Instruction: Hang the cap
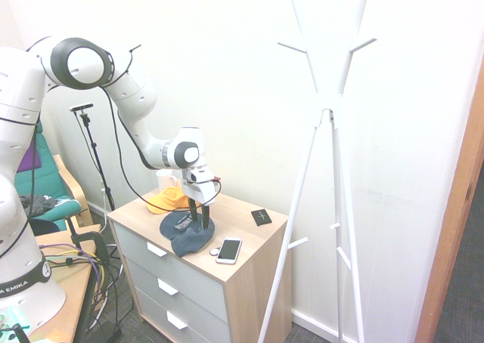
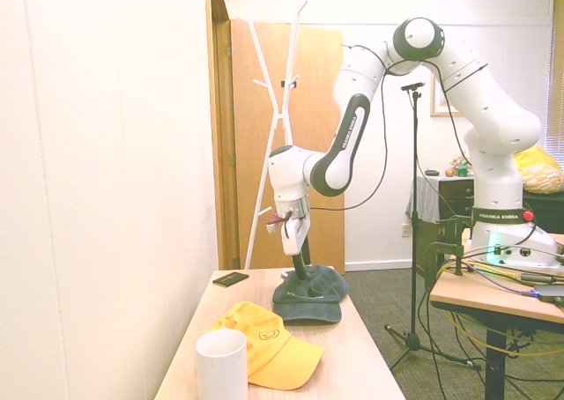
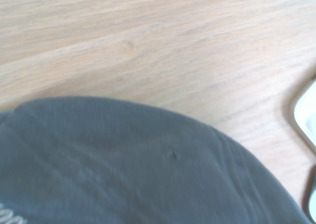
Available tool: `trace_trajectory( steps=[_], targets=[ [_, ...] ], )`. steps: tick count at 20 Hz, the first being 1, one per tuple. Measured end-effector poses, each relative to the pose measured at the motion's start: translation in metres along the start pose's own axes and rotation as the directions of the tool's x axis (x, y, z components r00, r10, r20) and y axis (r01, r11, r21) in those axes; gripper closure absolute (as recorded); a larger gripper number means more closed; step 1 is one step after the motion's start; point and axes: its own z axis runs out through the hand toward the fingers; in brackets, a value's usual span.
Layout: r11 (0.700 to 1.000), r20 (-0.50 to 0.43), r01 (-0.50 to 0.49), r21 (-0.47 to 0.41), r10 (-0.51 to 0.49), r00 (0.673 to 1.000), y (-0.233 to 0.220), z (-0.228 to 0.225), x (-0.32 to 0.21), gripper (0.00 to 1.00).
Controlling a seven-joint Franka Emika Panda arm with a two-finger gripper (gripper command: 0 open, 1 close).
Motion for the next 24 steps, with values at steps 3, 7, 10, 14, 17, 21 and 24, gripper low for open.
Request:
trace_trajectory(
  steps=[3, 7, 10, 14, 17, 21, 24],
  targets=[
    [1.0, -0.013, 0.018, -0.016, -0.018, 1.0, -0.006, 0.015, 0.001, 1.0],
    [0.999, -0.029, 0.028, -0.02, -0.028, 0.999, -0.011, 0.017, 0.001, 1.0],
    [0.999, -0.036, 0.023, -0.023, -0.023, 0.999, -0.01, 0.017, 0.005, 1.0],
    [1.0, -0.04, 0.017, -0.024, -0.018, 0.999, -0.008, 0.017, 0.008, 1.0],
    [1.0, -0.043, 0.012, -0.021, -0.013, 0.999, -0.007, 0.018, 0.011, 1.0],
    [1.0, -0.046, 0.008, -0.019, -0.009, 0.999, -0.005, 0.018, 0.013, 1.0],
    [1.0, -0.048, 0.008, -0.013, -0.008, 0.999, -0.006, 0.016, 0.014, 1.0]
  ],
)
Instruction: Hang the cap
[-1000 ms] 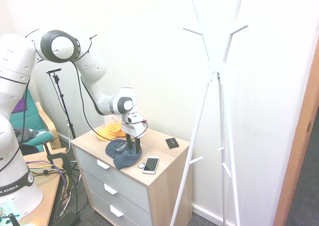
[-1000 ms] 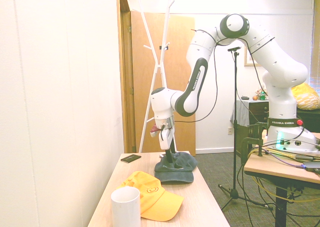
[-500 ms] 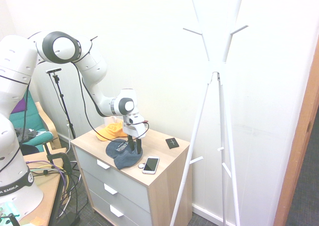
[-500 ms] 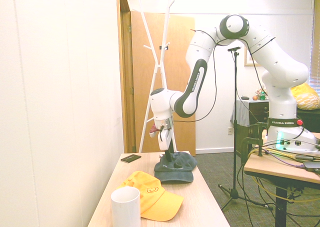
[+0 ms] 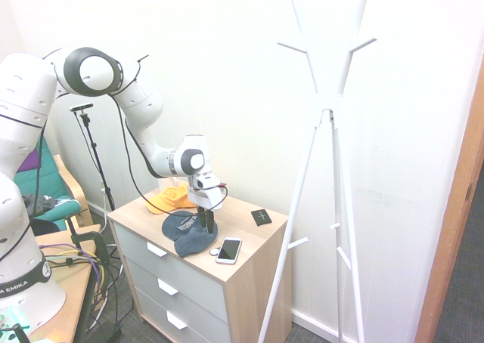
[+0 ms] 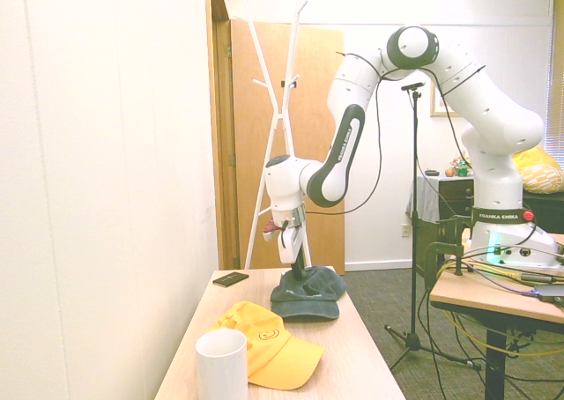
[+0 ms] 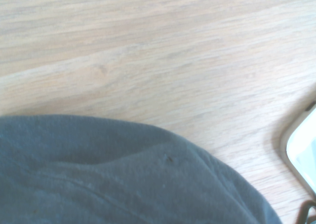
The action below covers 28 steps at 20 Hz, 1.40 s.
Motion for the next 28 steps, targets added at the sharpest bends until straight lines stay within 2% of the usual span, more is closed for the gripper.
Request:
trace_trajectory(
  steps=[7, 14, 18, 21, 23, 28],
  targets=[
    [1.0, -0.015, -0.006, 0.029, 0.007, 1.0, 0.001, -0.02, 0.004, 1.0],
    [0.994, -0.077, 0.014, 0.109, -0.006, 0.997, 0.014, -0.122, -0.006, 1.0],
    [0.997, -0.189, 0.036, 0.066, -0.023, 0.982, 0.036, -0.177, 0.007, 1.0],
    [0.999, -0.324, 0.043, -0.017, -0.047, 0.945, 0.06, -0.225, 0.026, 1.0],
    [0.997, -0.414, 0.024, -0.078, -0.055, 0.909, 0.077, -0.264, 0.041, 1.0],
    [0.969, -0.597, -0.039, -0.242, -0.117, 0.794, 0.115, -0.347, 0.088, 1.0]
  ],
)
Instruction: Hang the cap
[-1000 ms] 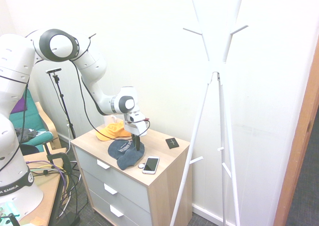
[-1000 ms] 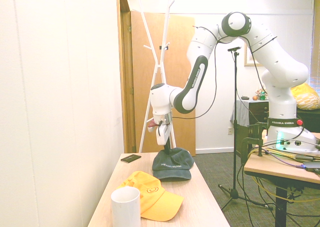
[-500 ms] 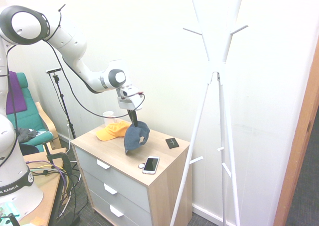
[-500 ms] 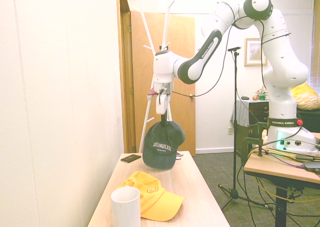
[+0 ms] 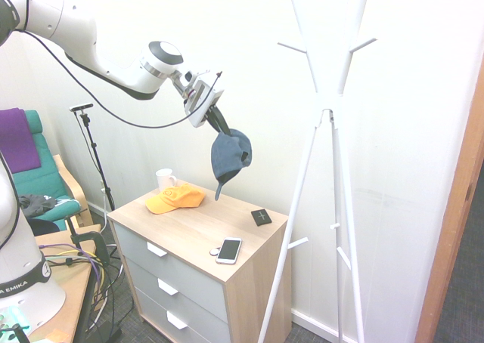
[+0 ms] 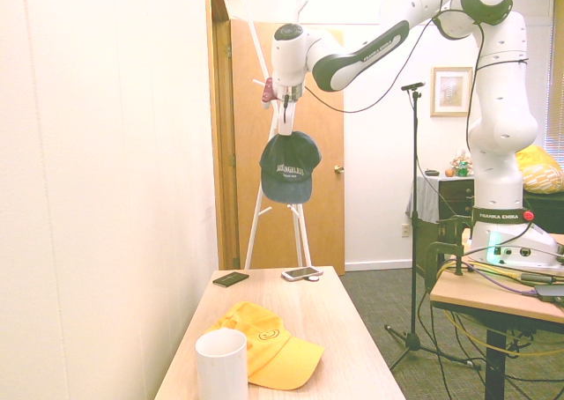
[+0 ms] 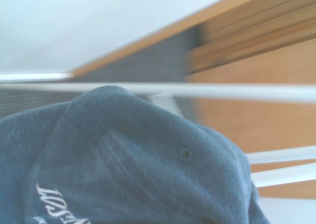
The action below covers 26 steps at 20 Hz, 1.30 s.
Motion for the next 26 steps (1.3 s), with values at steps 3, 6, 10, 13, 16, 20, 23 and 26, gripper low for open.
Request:
trace_trajectory(
  steps=[3, 6, 10, 13, 16, 20, 23, 26],
  targets=[
    [0.994, -0.111, 0.024, -0.108, -0.036, 0.993, 0.019, -0.016, 0.038, 1.0],
    [0.972, -0.207, 0.036, -0.233, -0.086, 0.975, 0.034, -0.034, 0.069, 1.0],
    [0.942, -0.3, 0.013, -0.334, -0.12, 0.946, 0.056, -0.047, 0.118, 1.0],
    [0.932, -0.343, -0.019, -0.363, -0.115, 0.932, 0.079, -0.063, 0.155, 1.0],
    [0.928, -0.376, -0.053, -0.368, -0.096, 0.922, 0.098, -0.084, 0.184, 1.0],
    [0.928, -0.38, -0.093, -0.362, -0.056, 0.923, 0.111, -0.081, 0.214, 1.0],
    [0.929, -0.345, -0.093, -0.359, -0.04, 0.938, 0.106, -0.042, 0.222, 0.0],
    [0.938, -0.309, -0.098, -0.333, -0.01, 0.951, 0.093, -0.006, 0.219, 0.0]
  ],
)
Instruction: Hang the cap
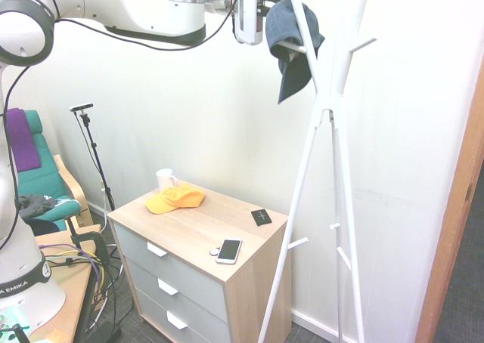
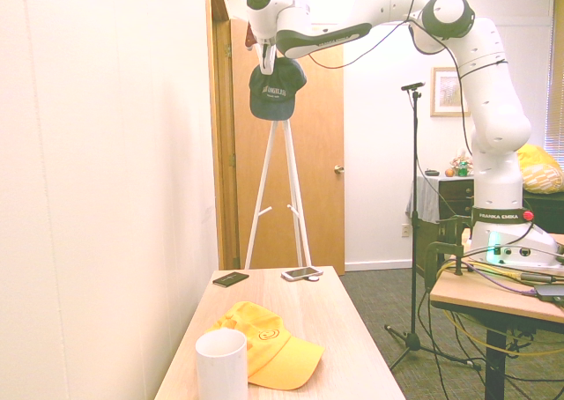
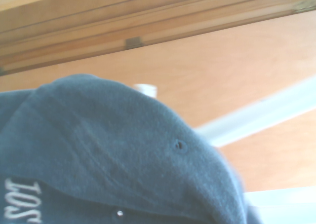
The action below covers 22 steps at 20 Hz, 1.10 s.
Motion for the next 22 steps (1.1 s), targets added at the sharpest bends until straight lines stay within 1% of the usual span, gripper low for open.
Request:
trace_trajectory(
  steps=[4, 22],
  targets=[
    [1.0, 0.006, 0.006, 0.014, -0.006, 1.0, -0.014, 0.001, -0.011, 0.0],
    [1.0, 0.009, -0.008, 0.022, 0.008, 1.0, -0.014, -0.004, -0.011, 0.0]
  ],
)
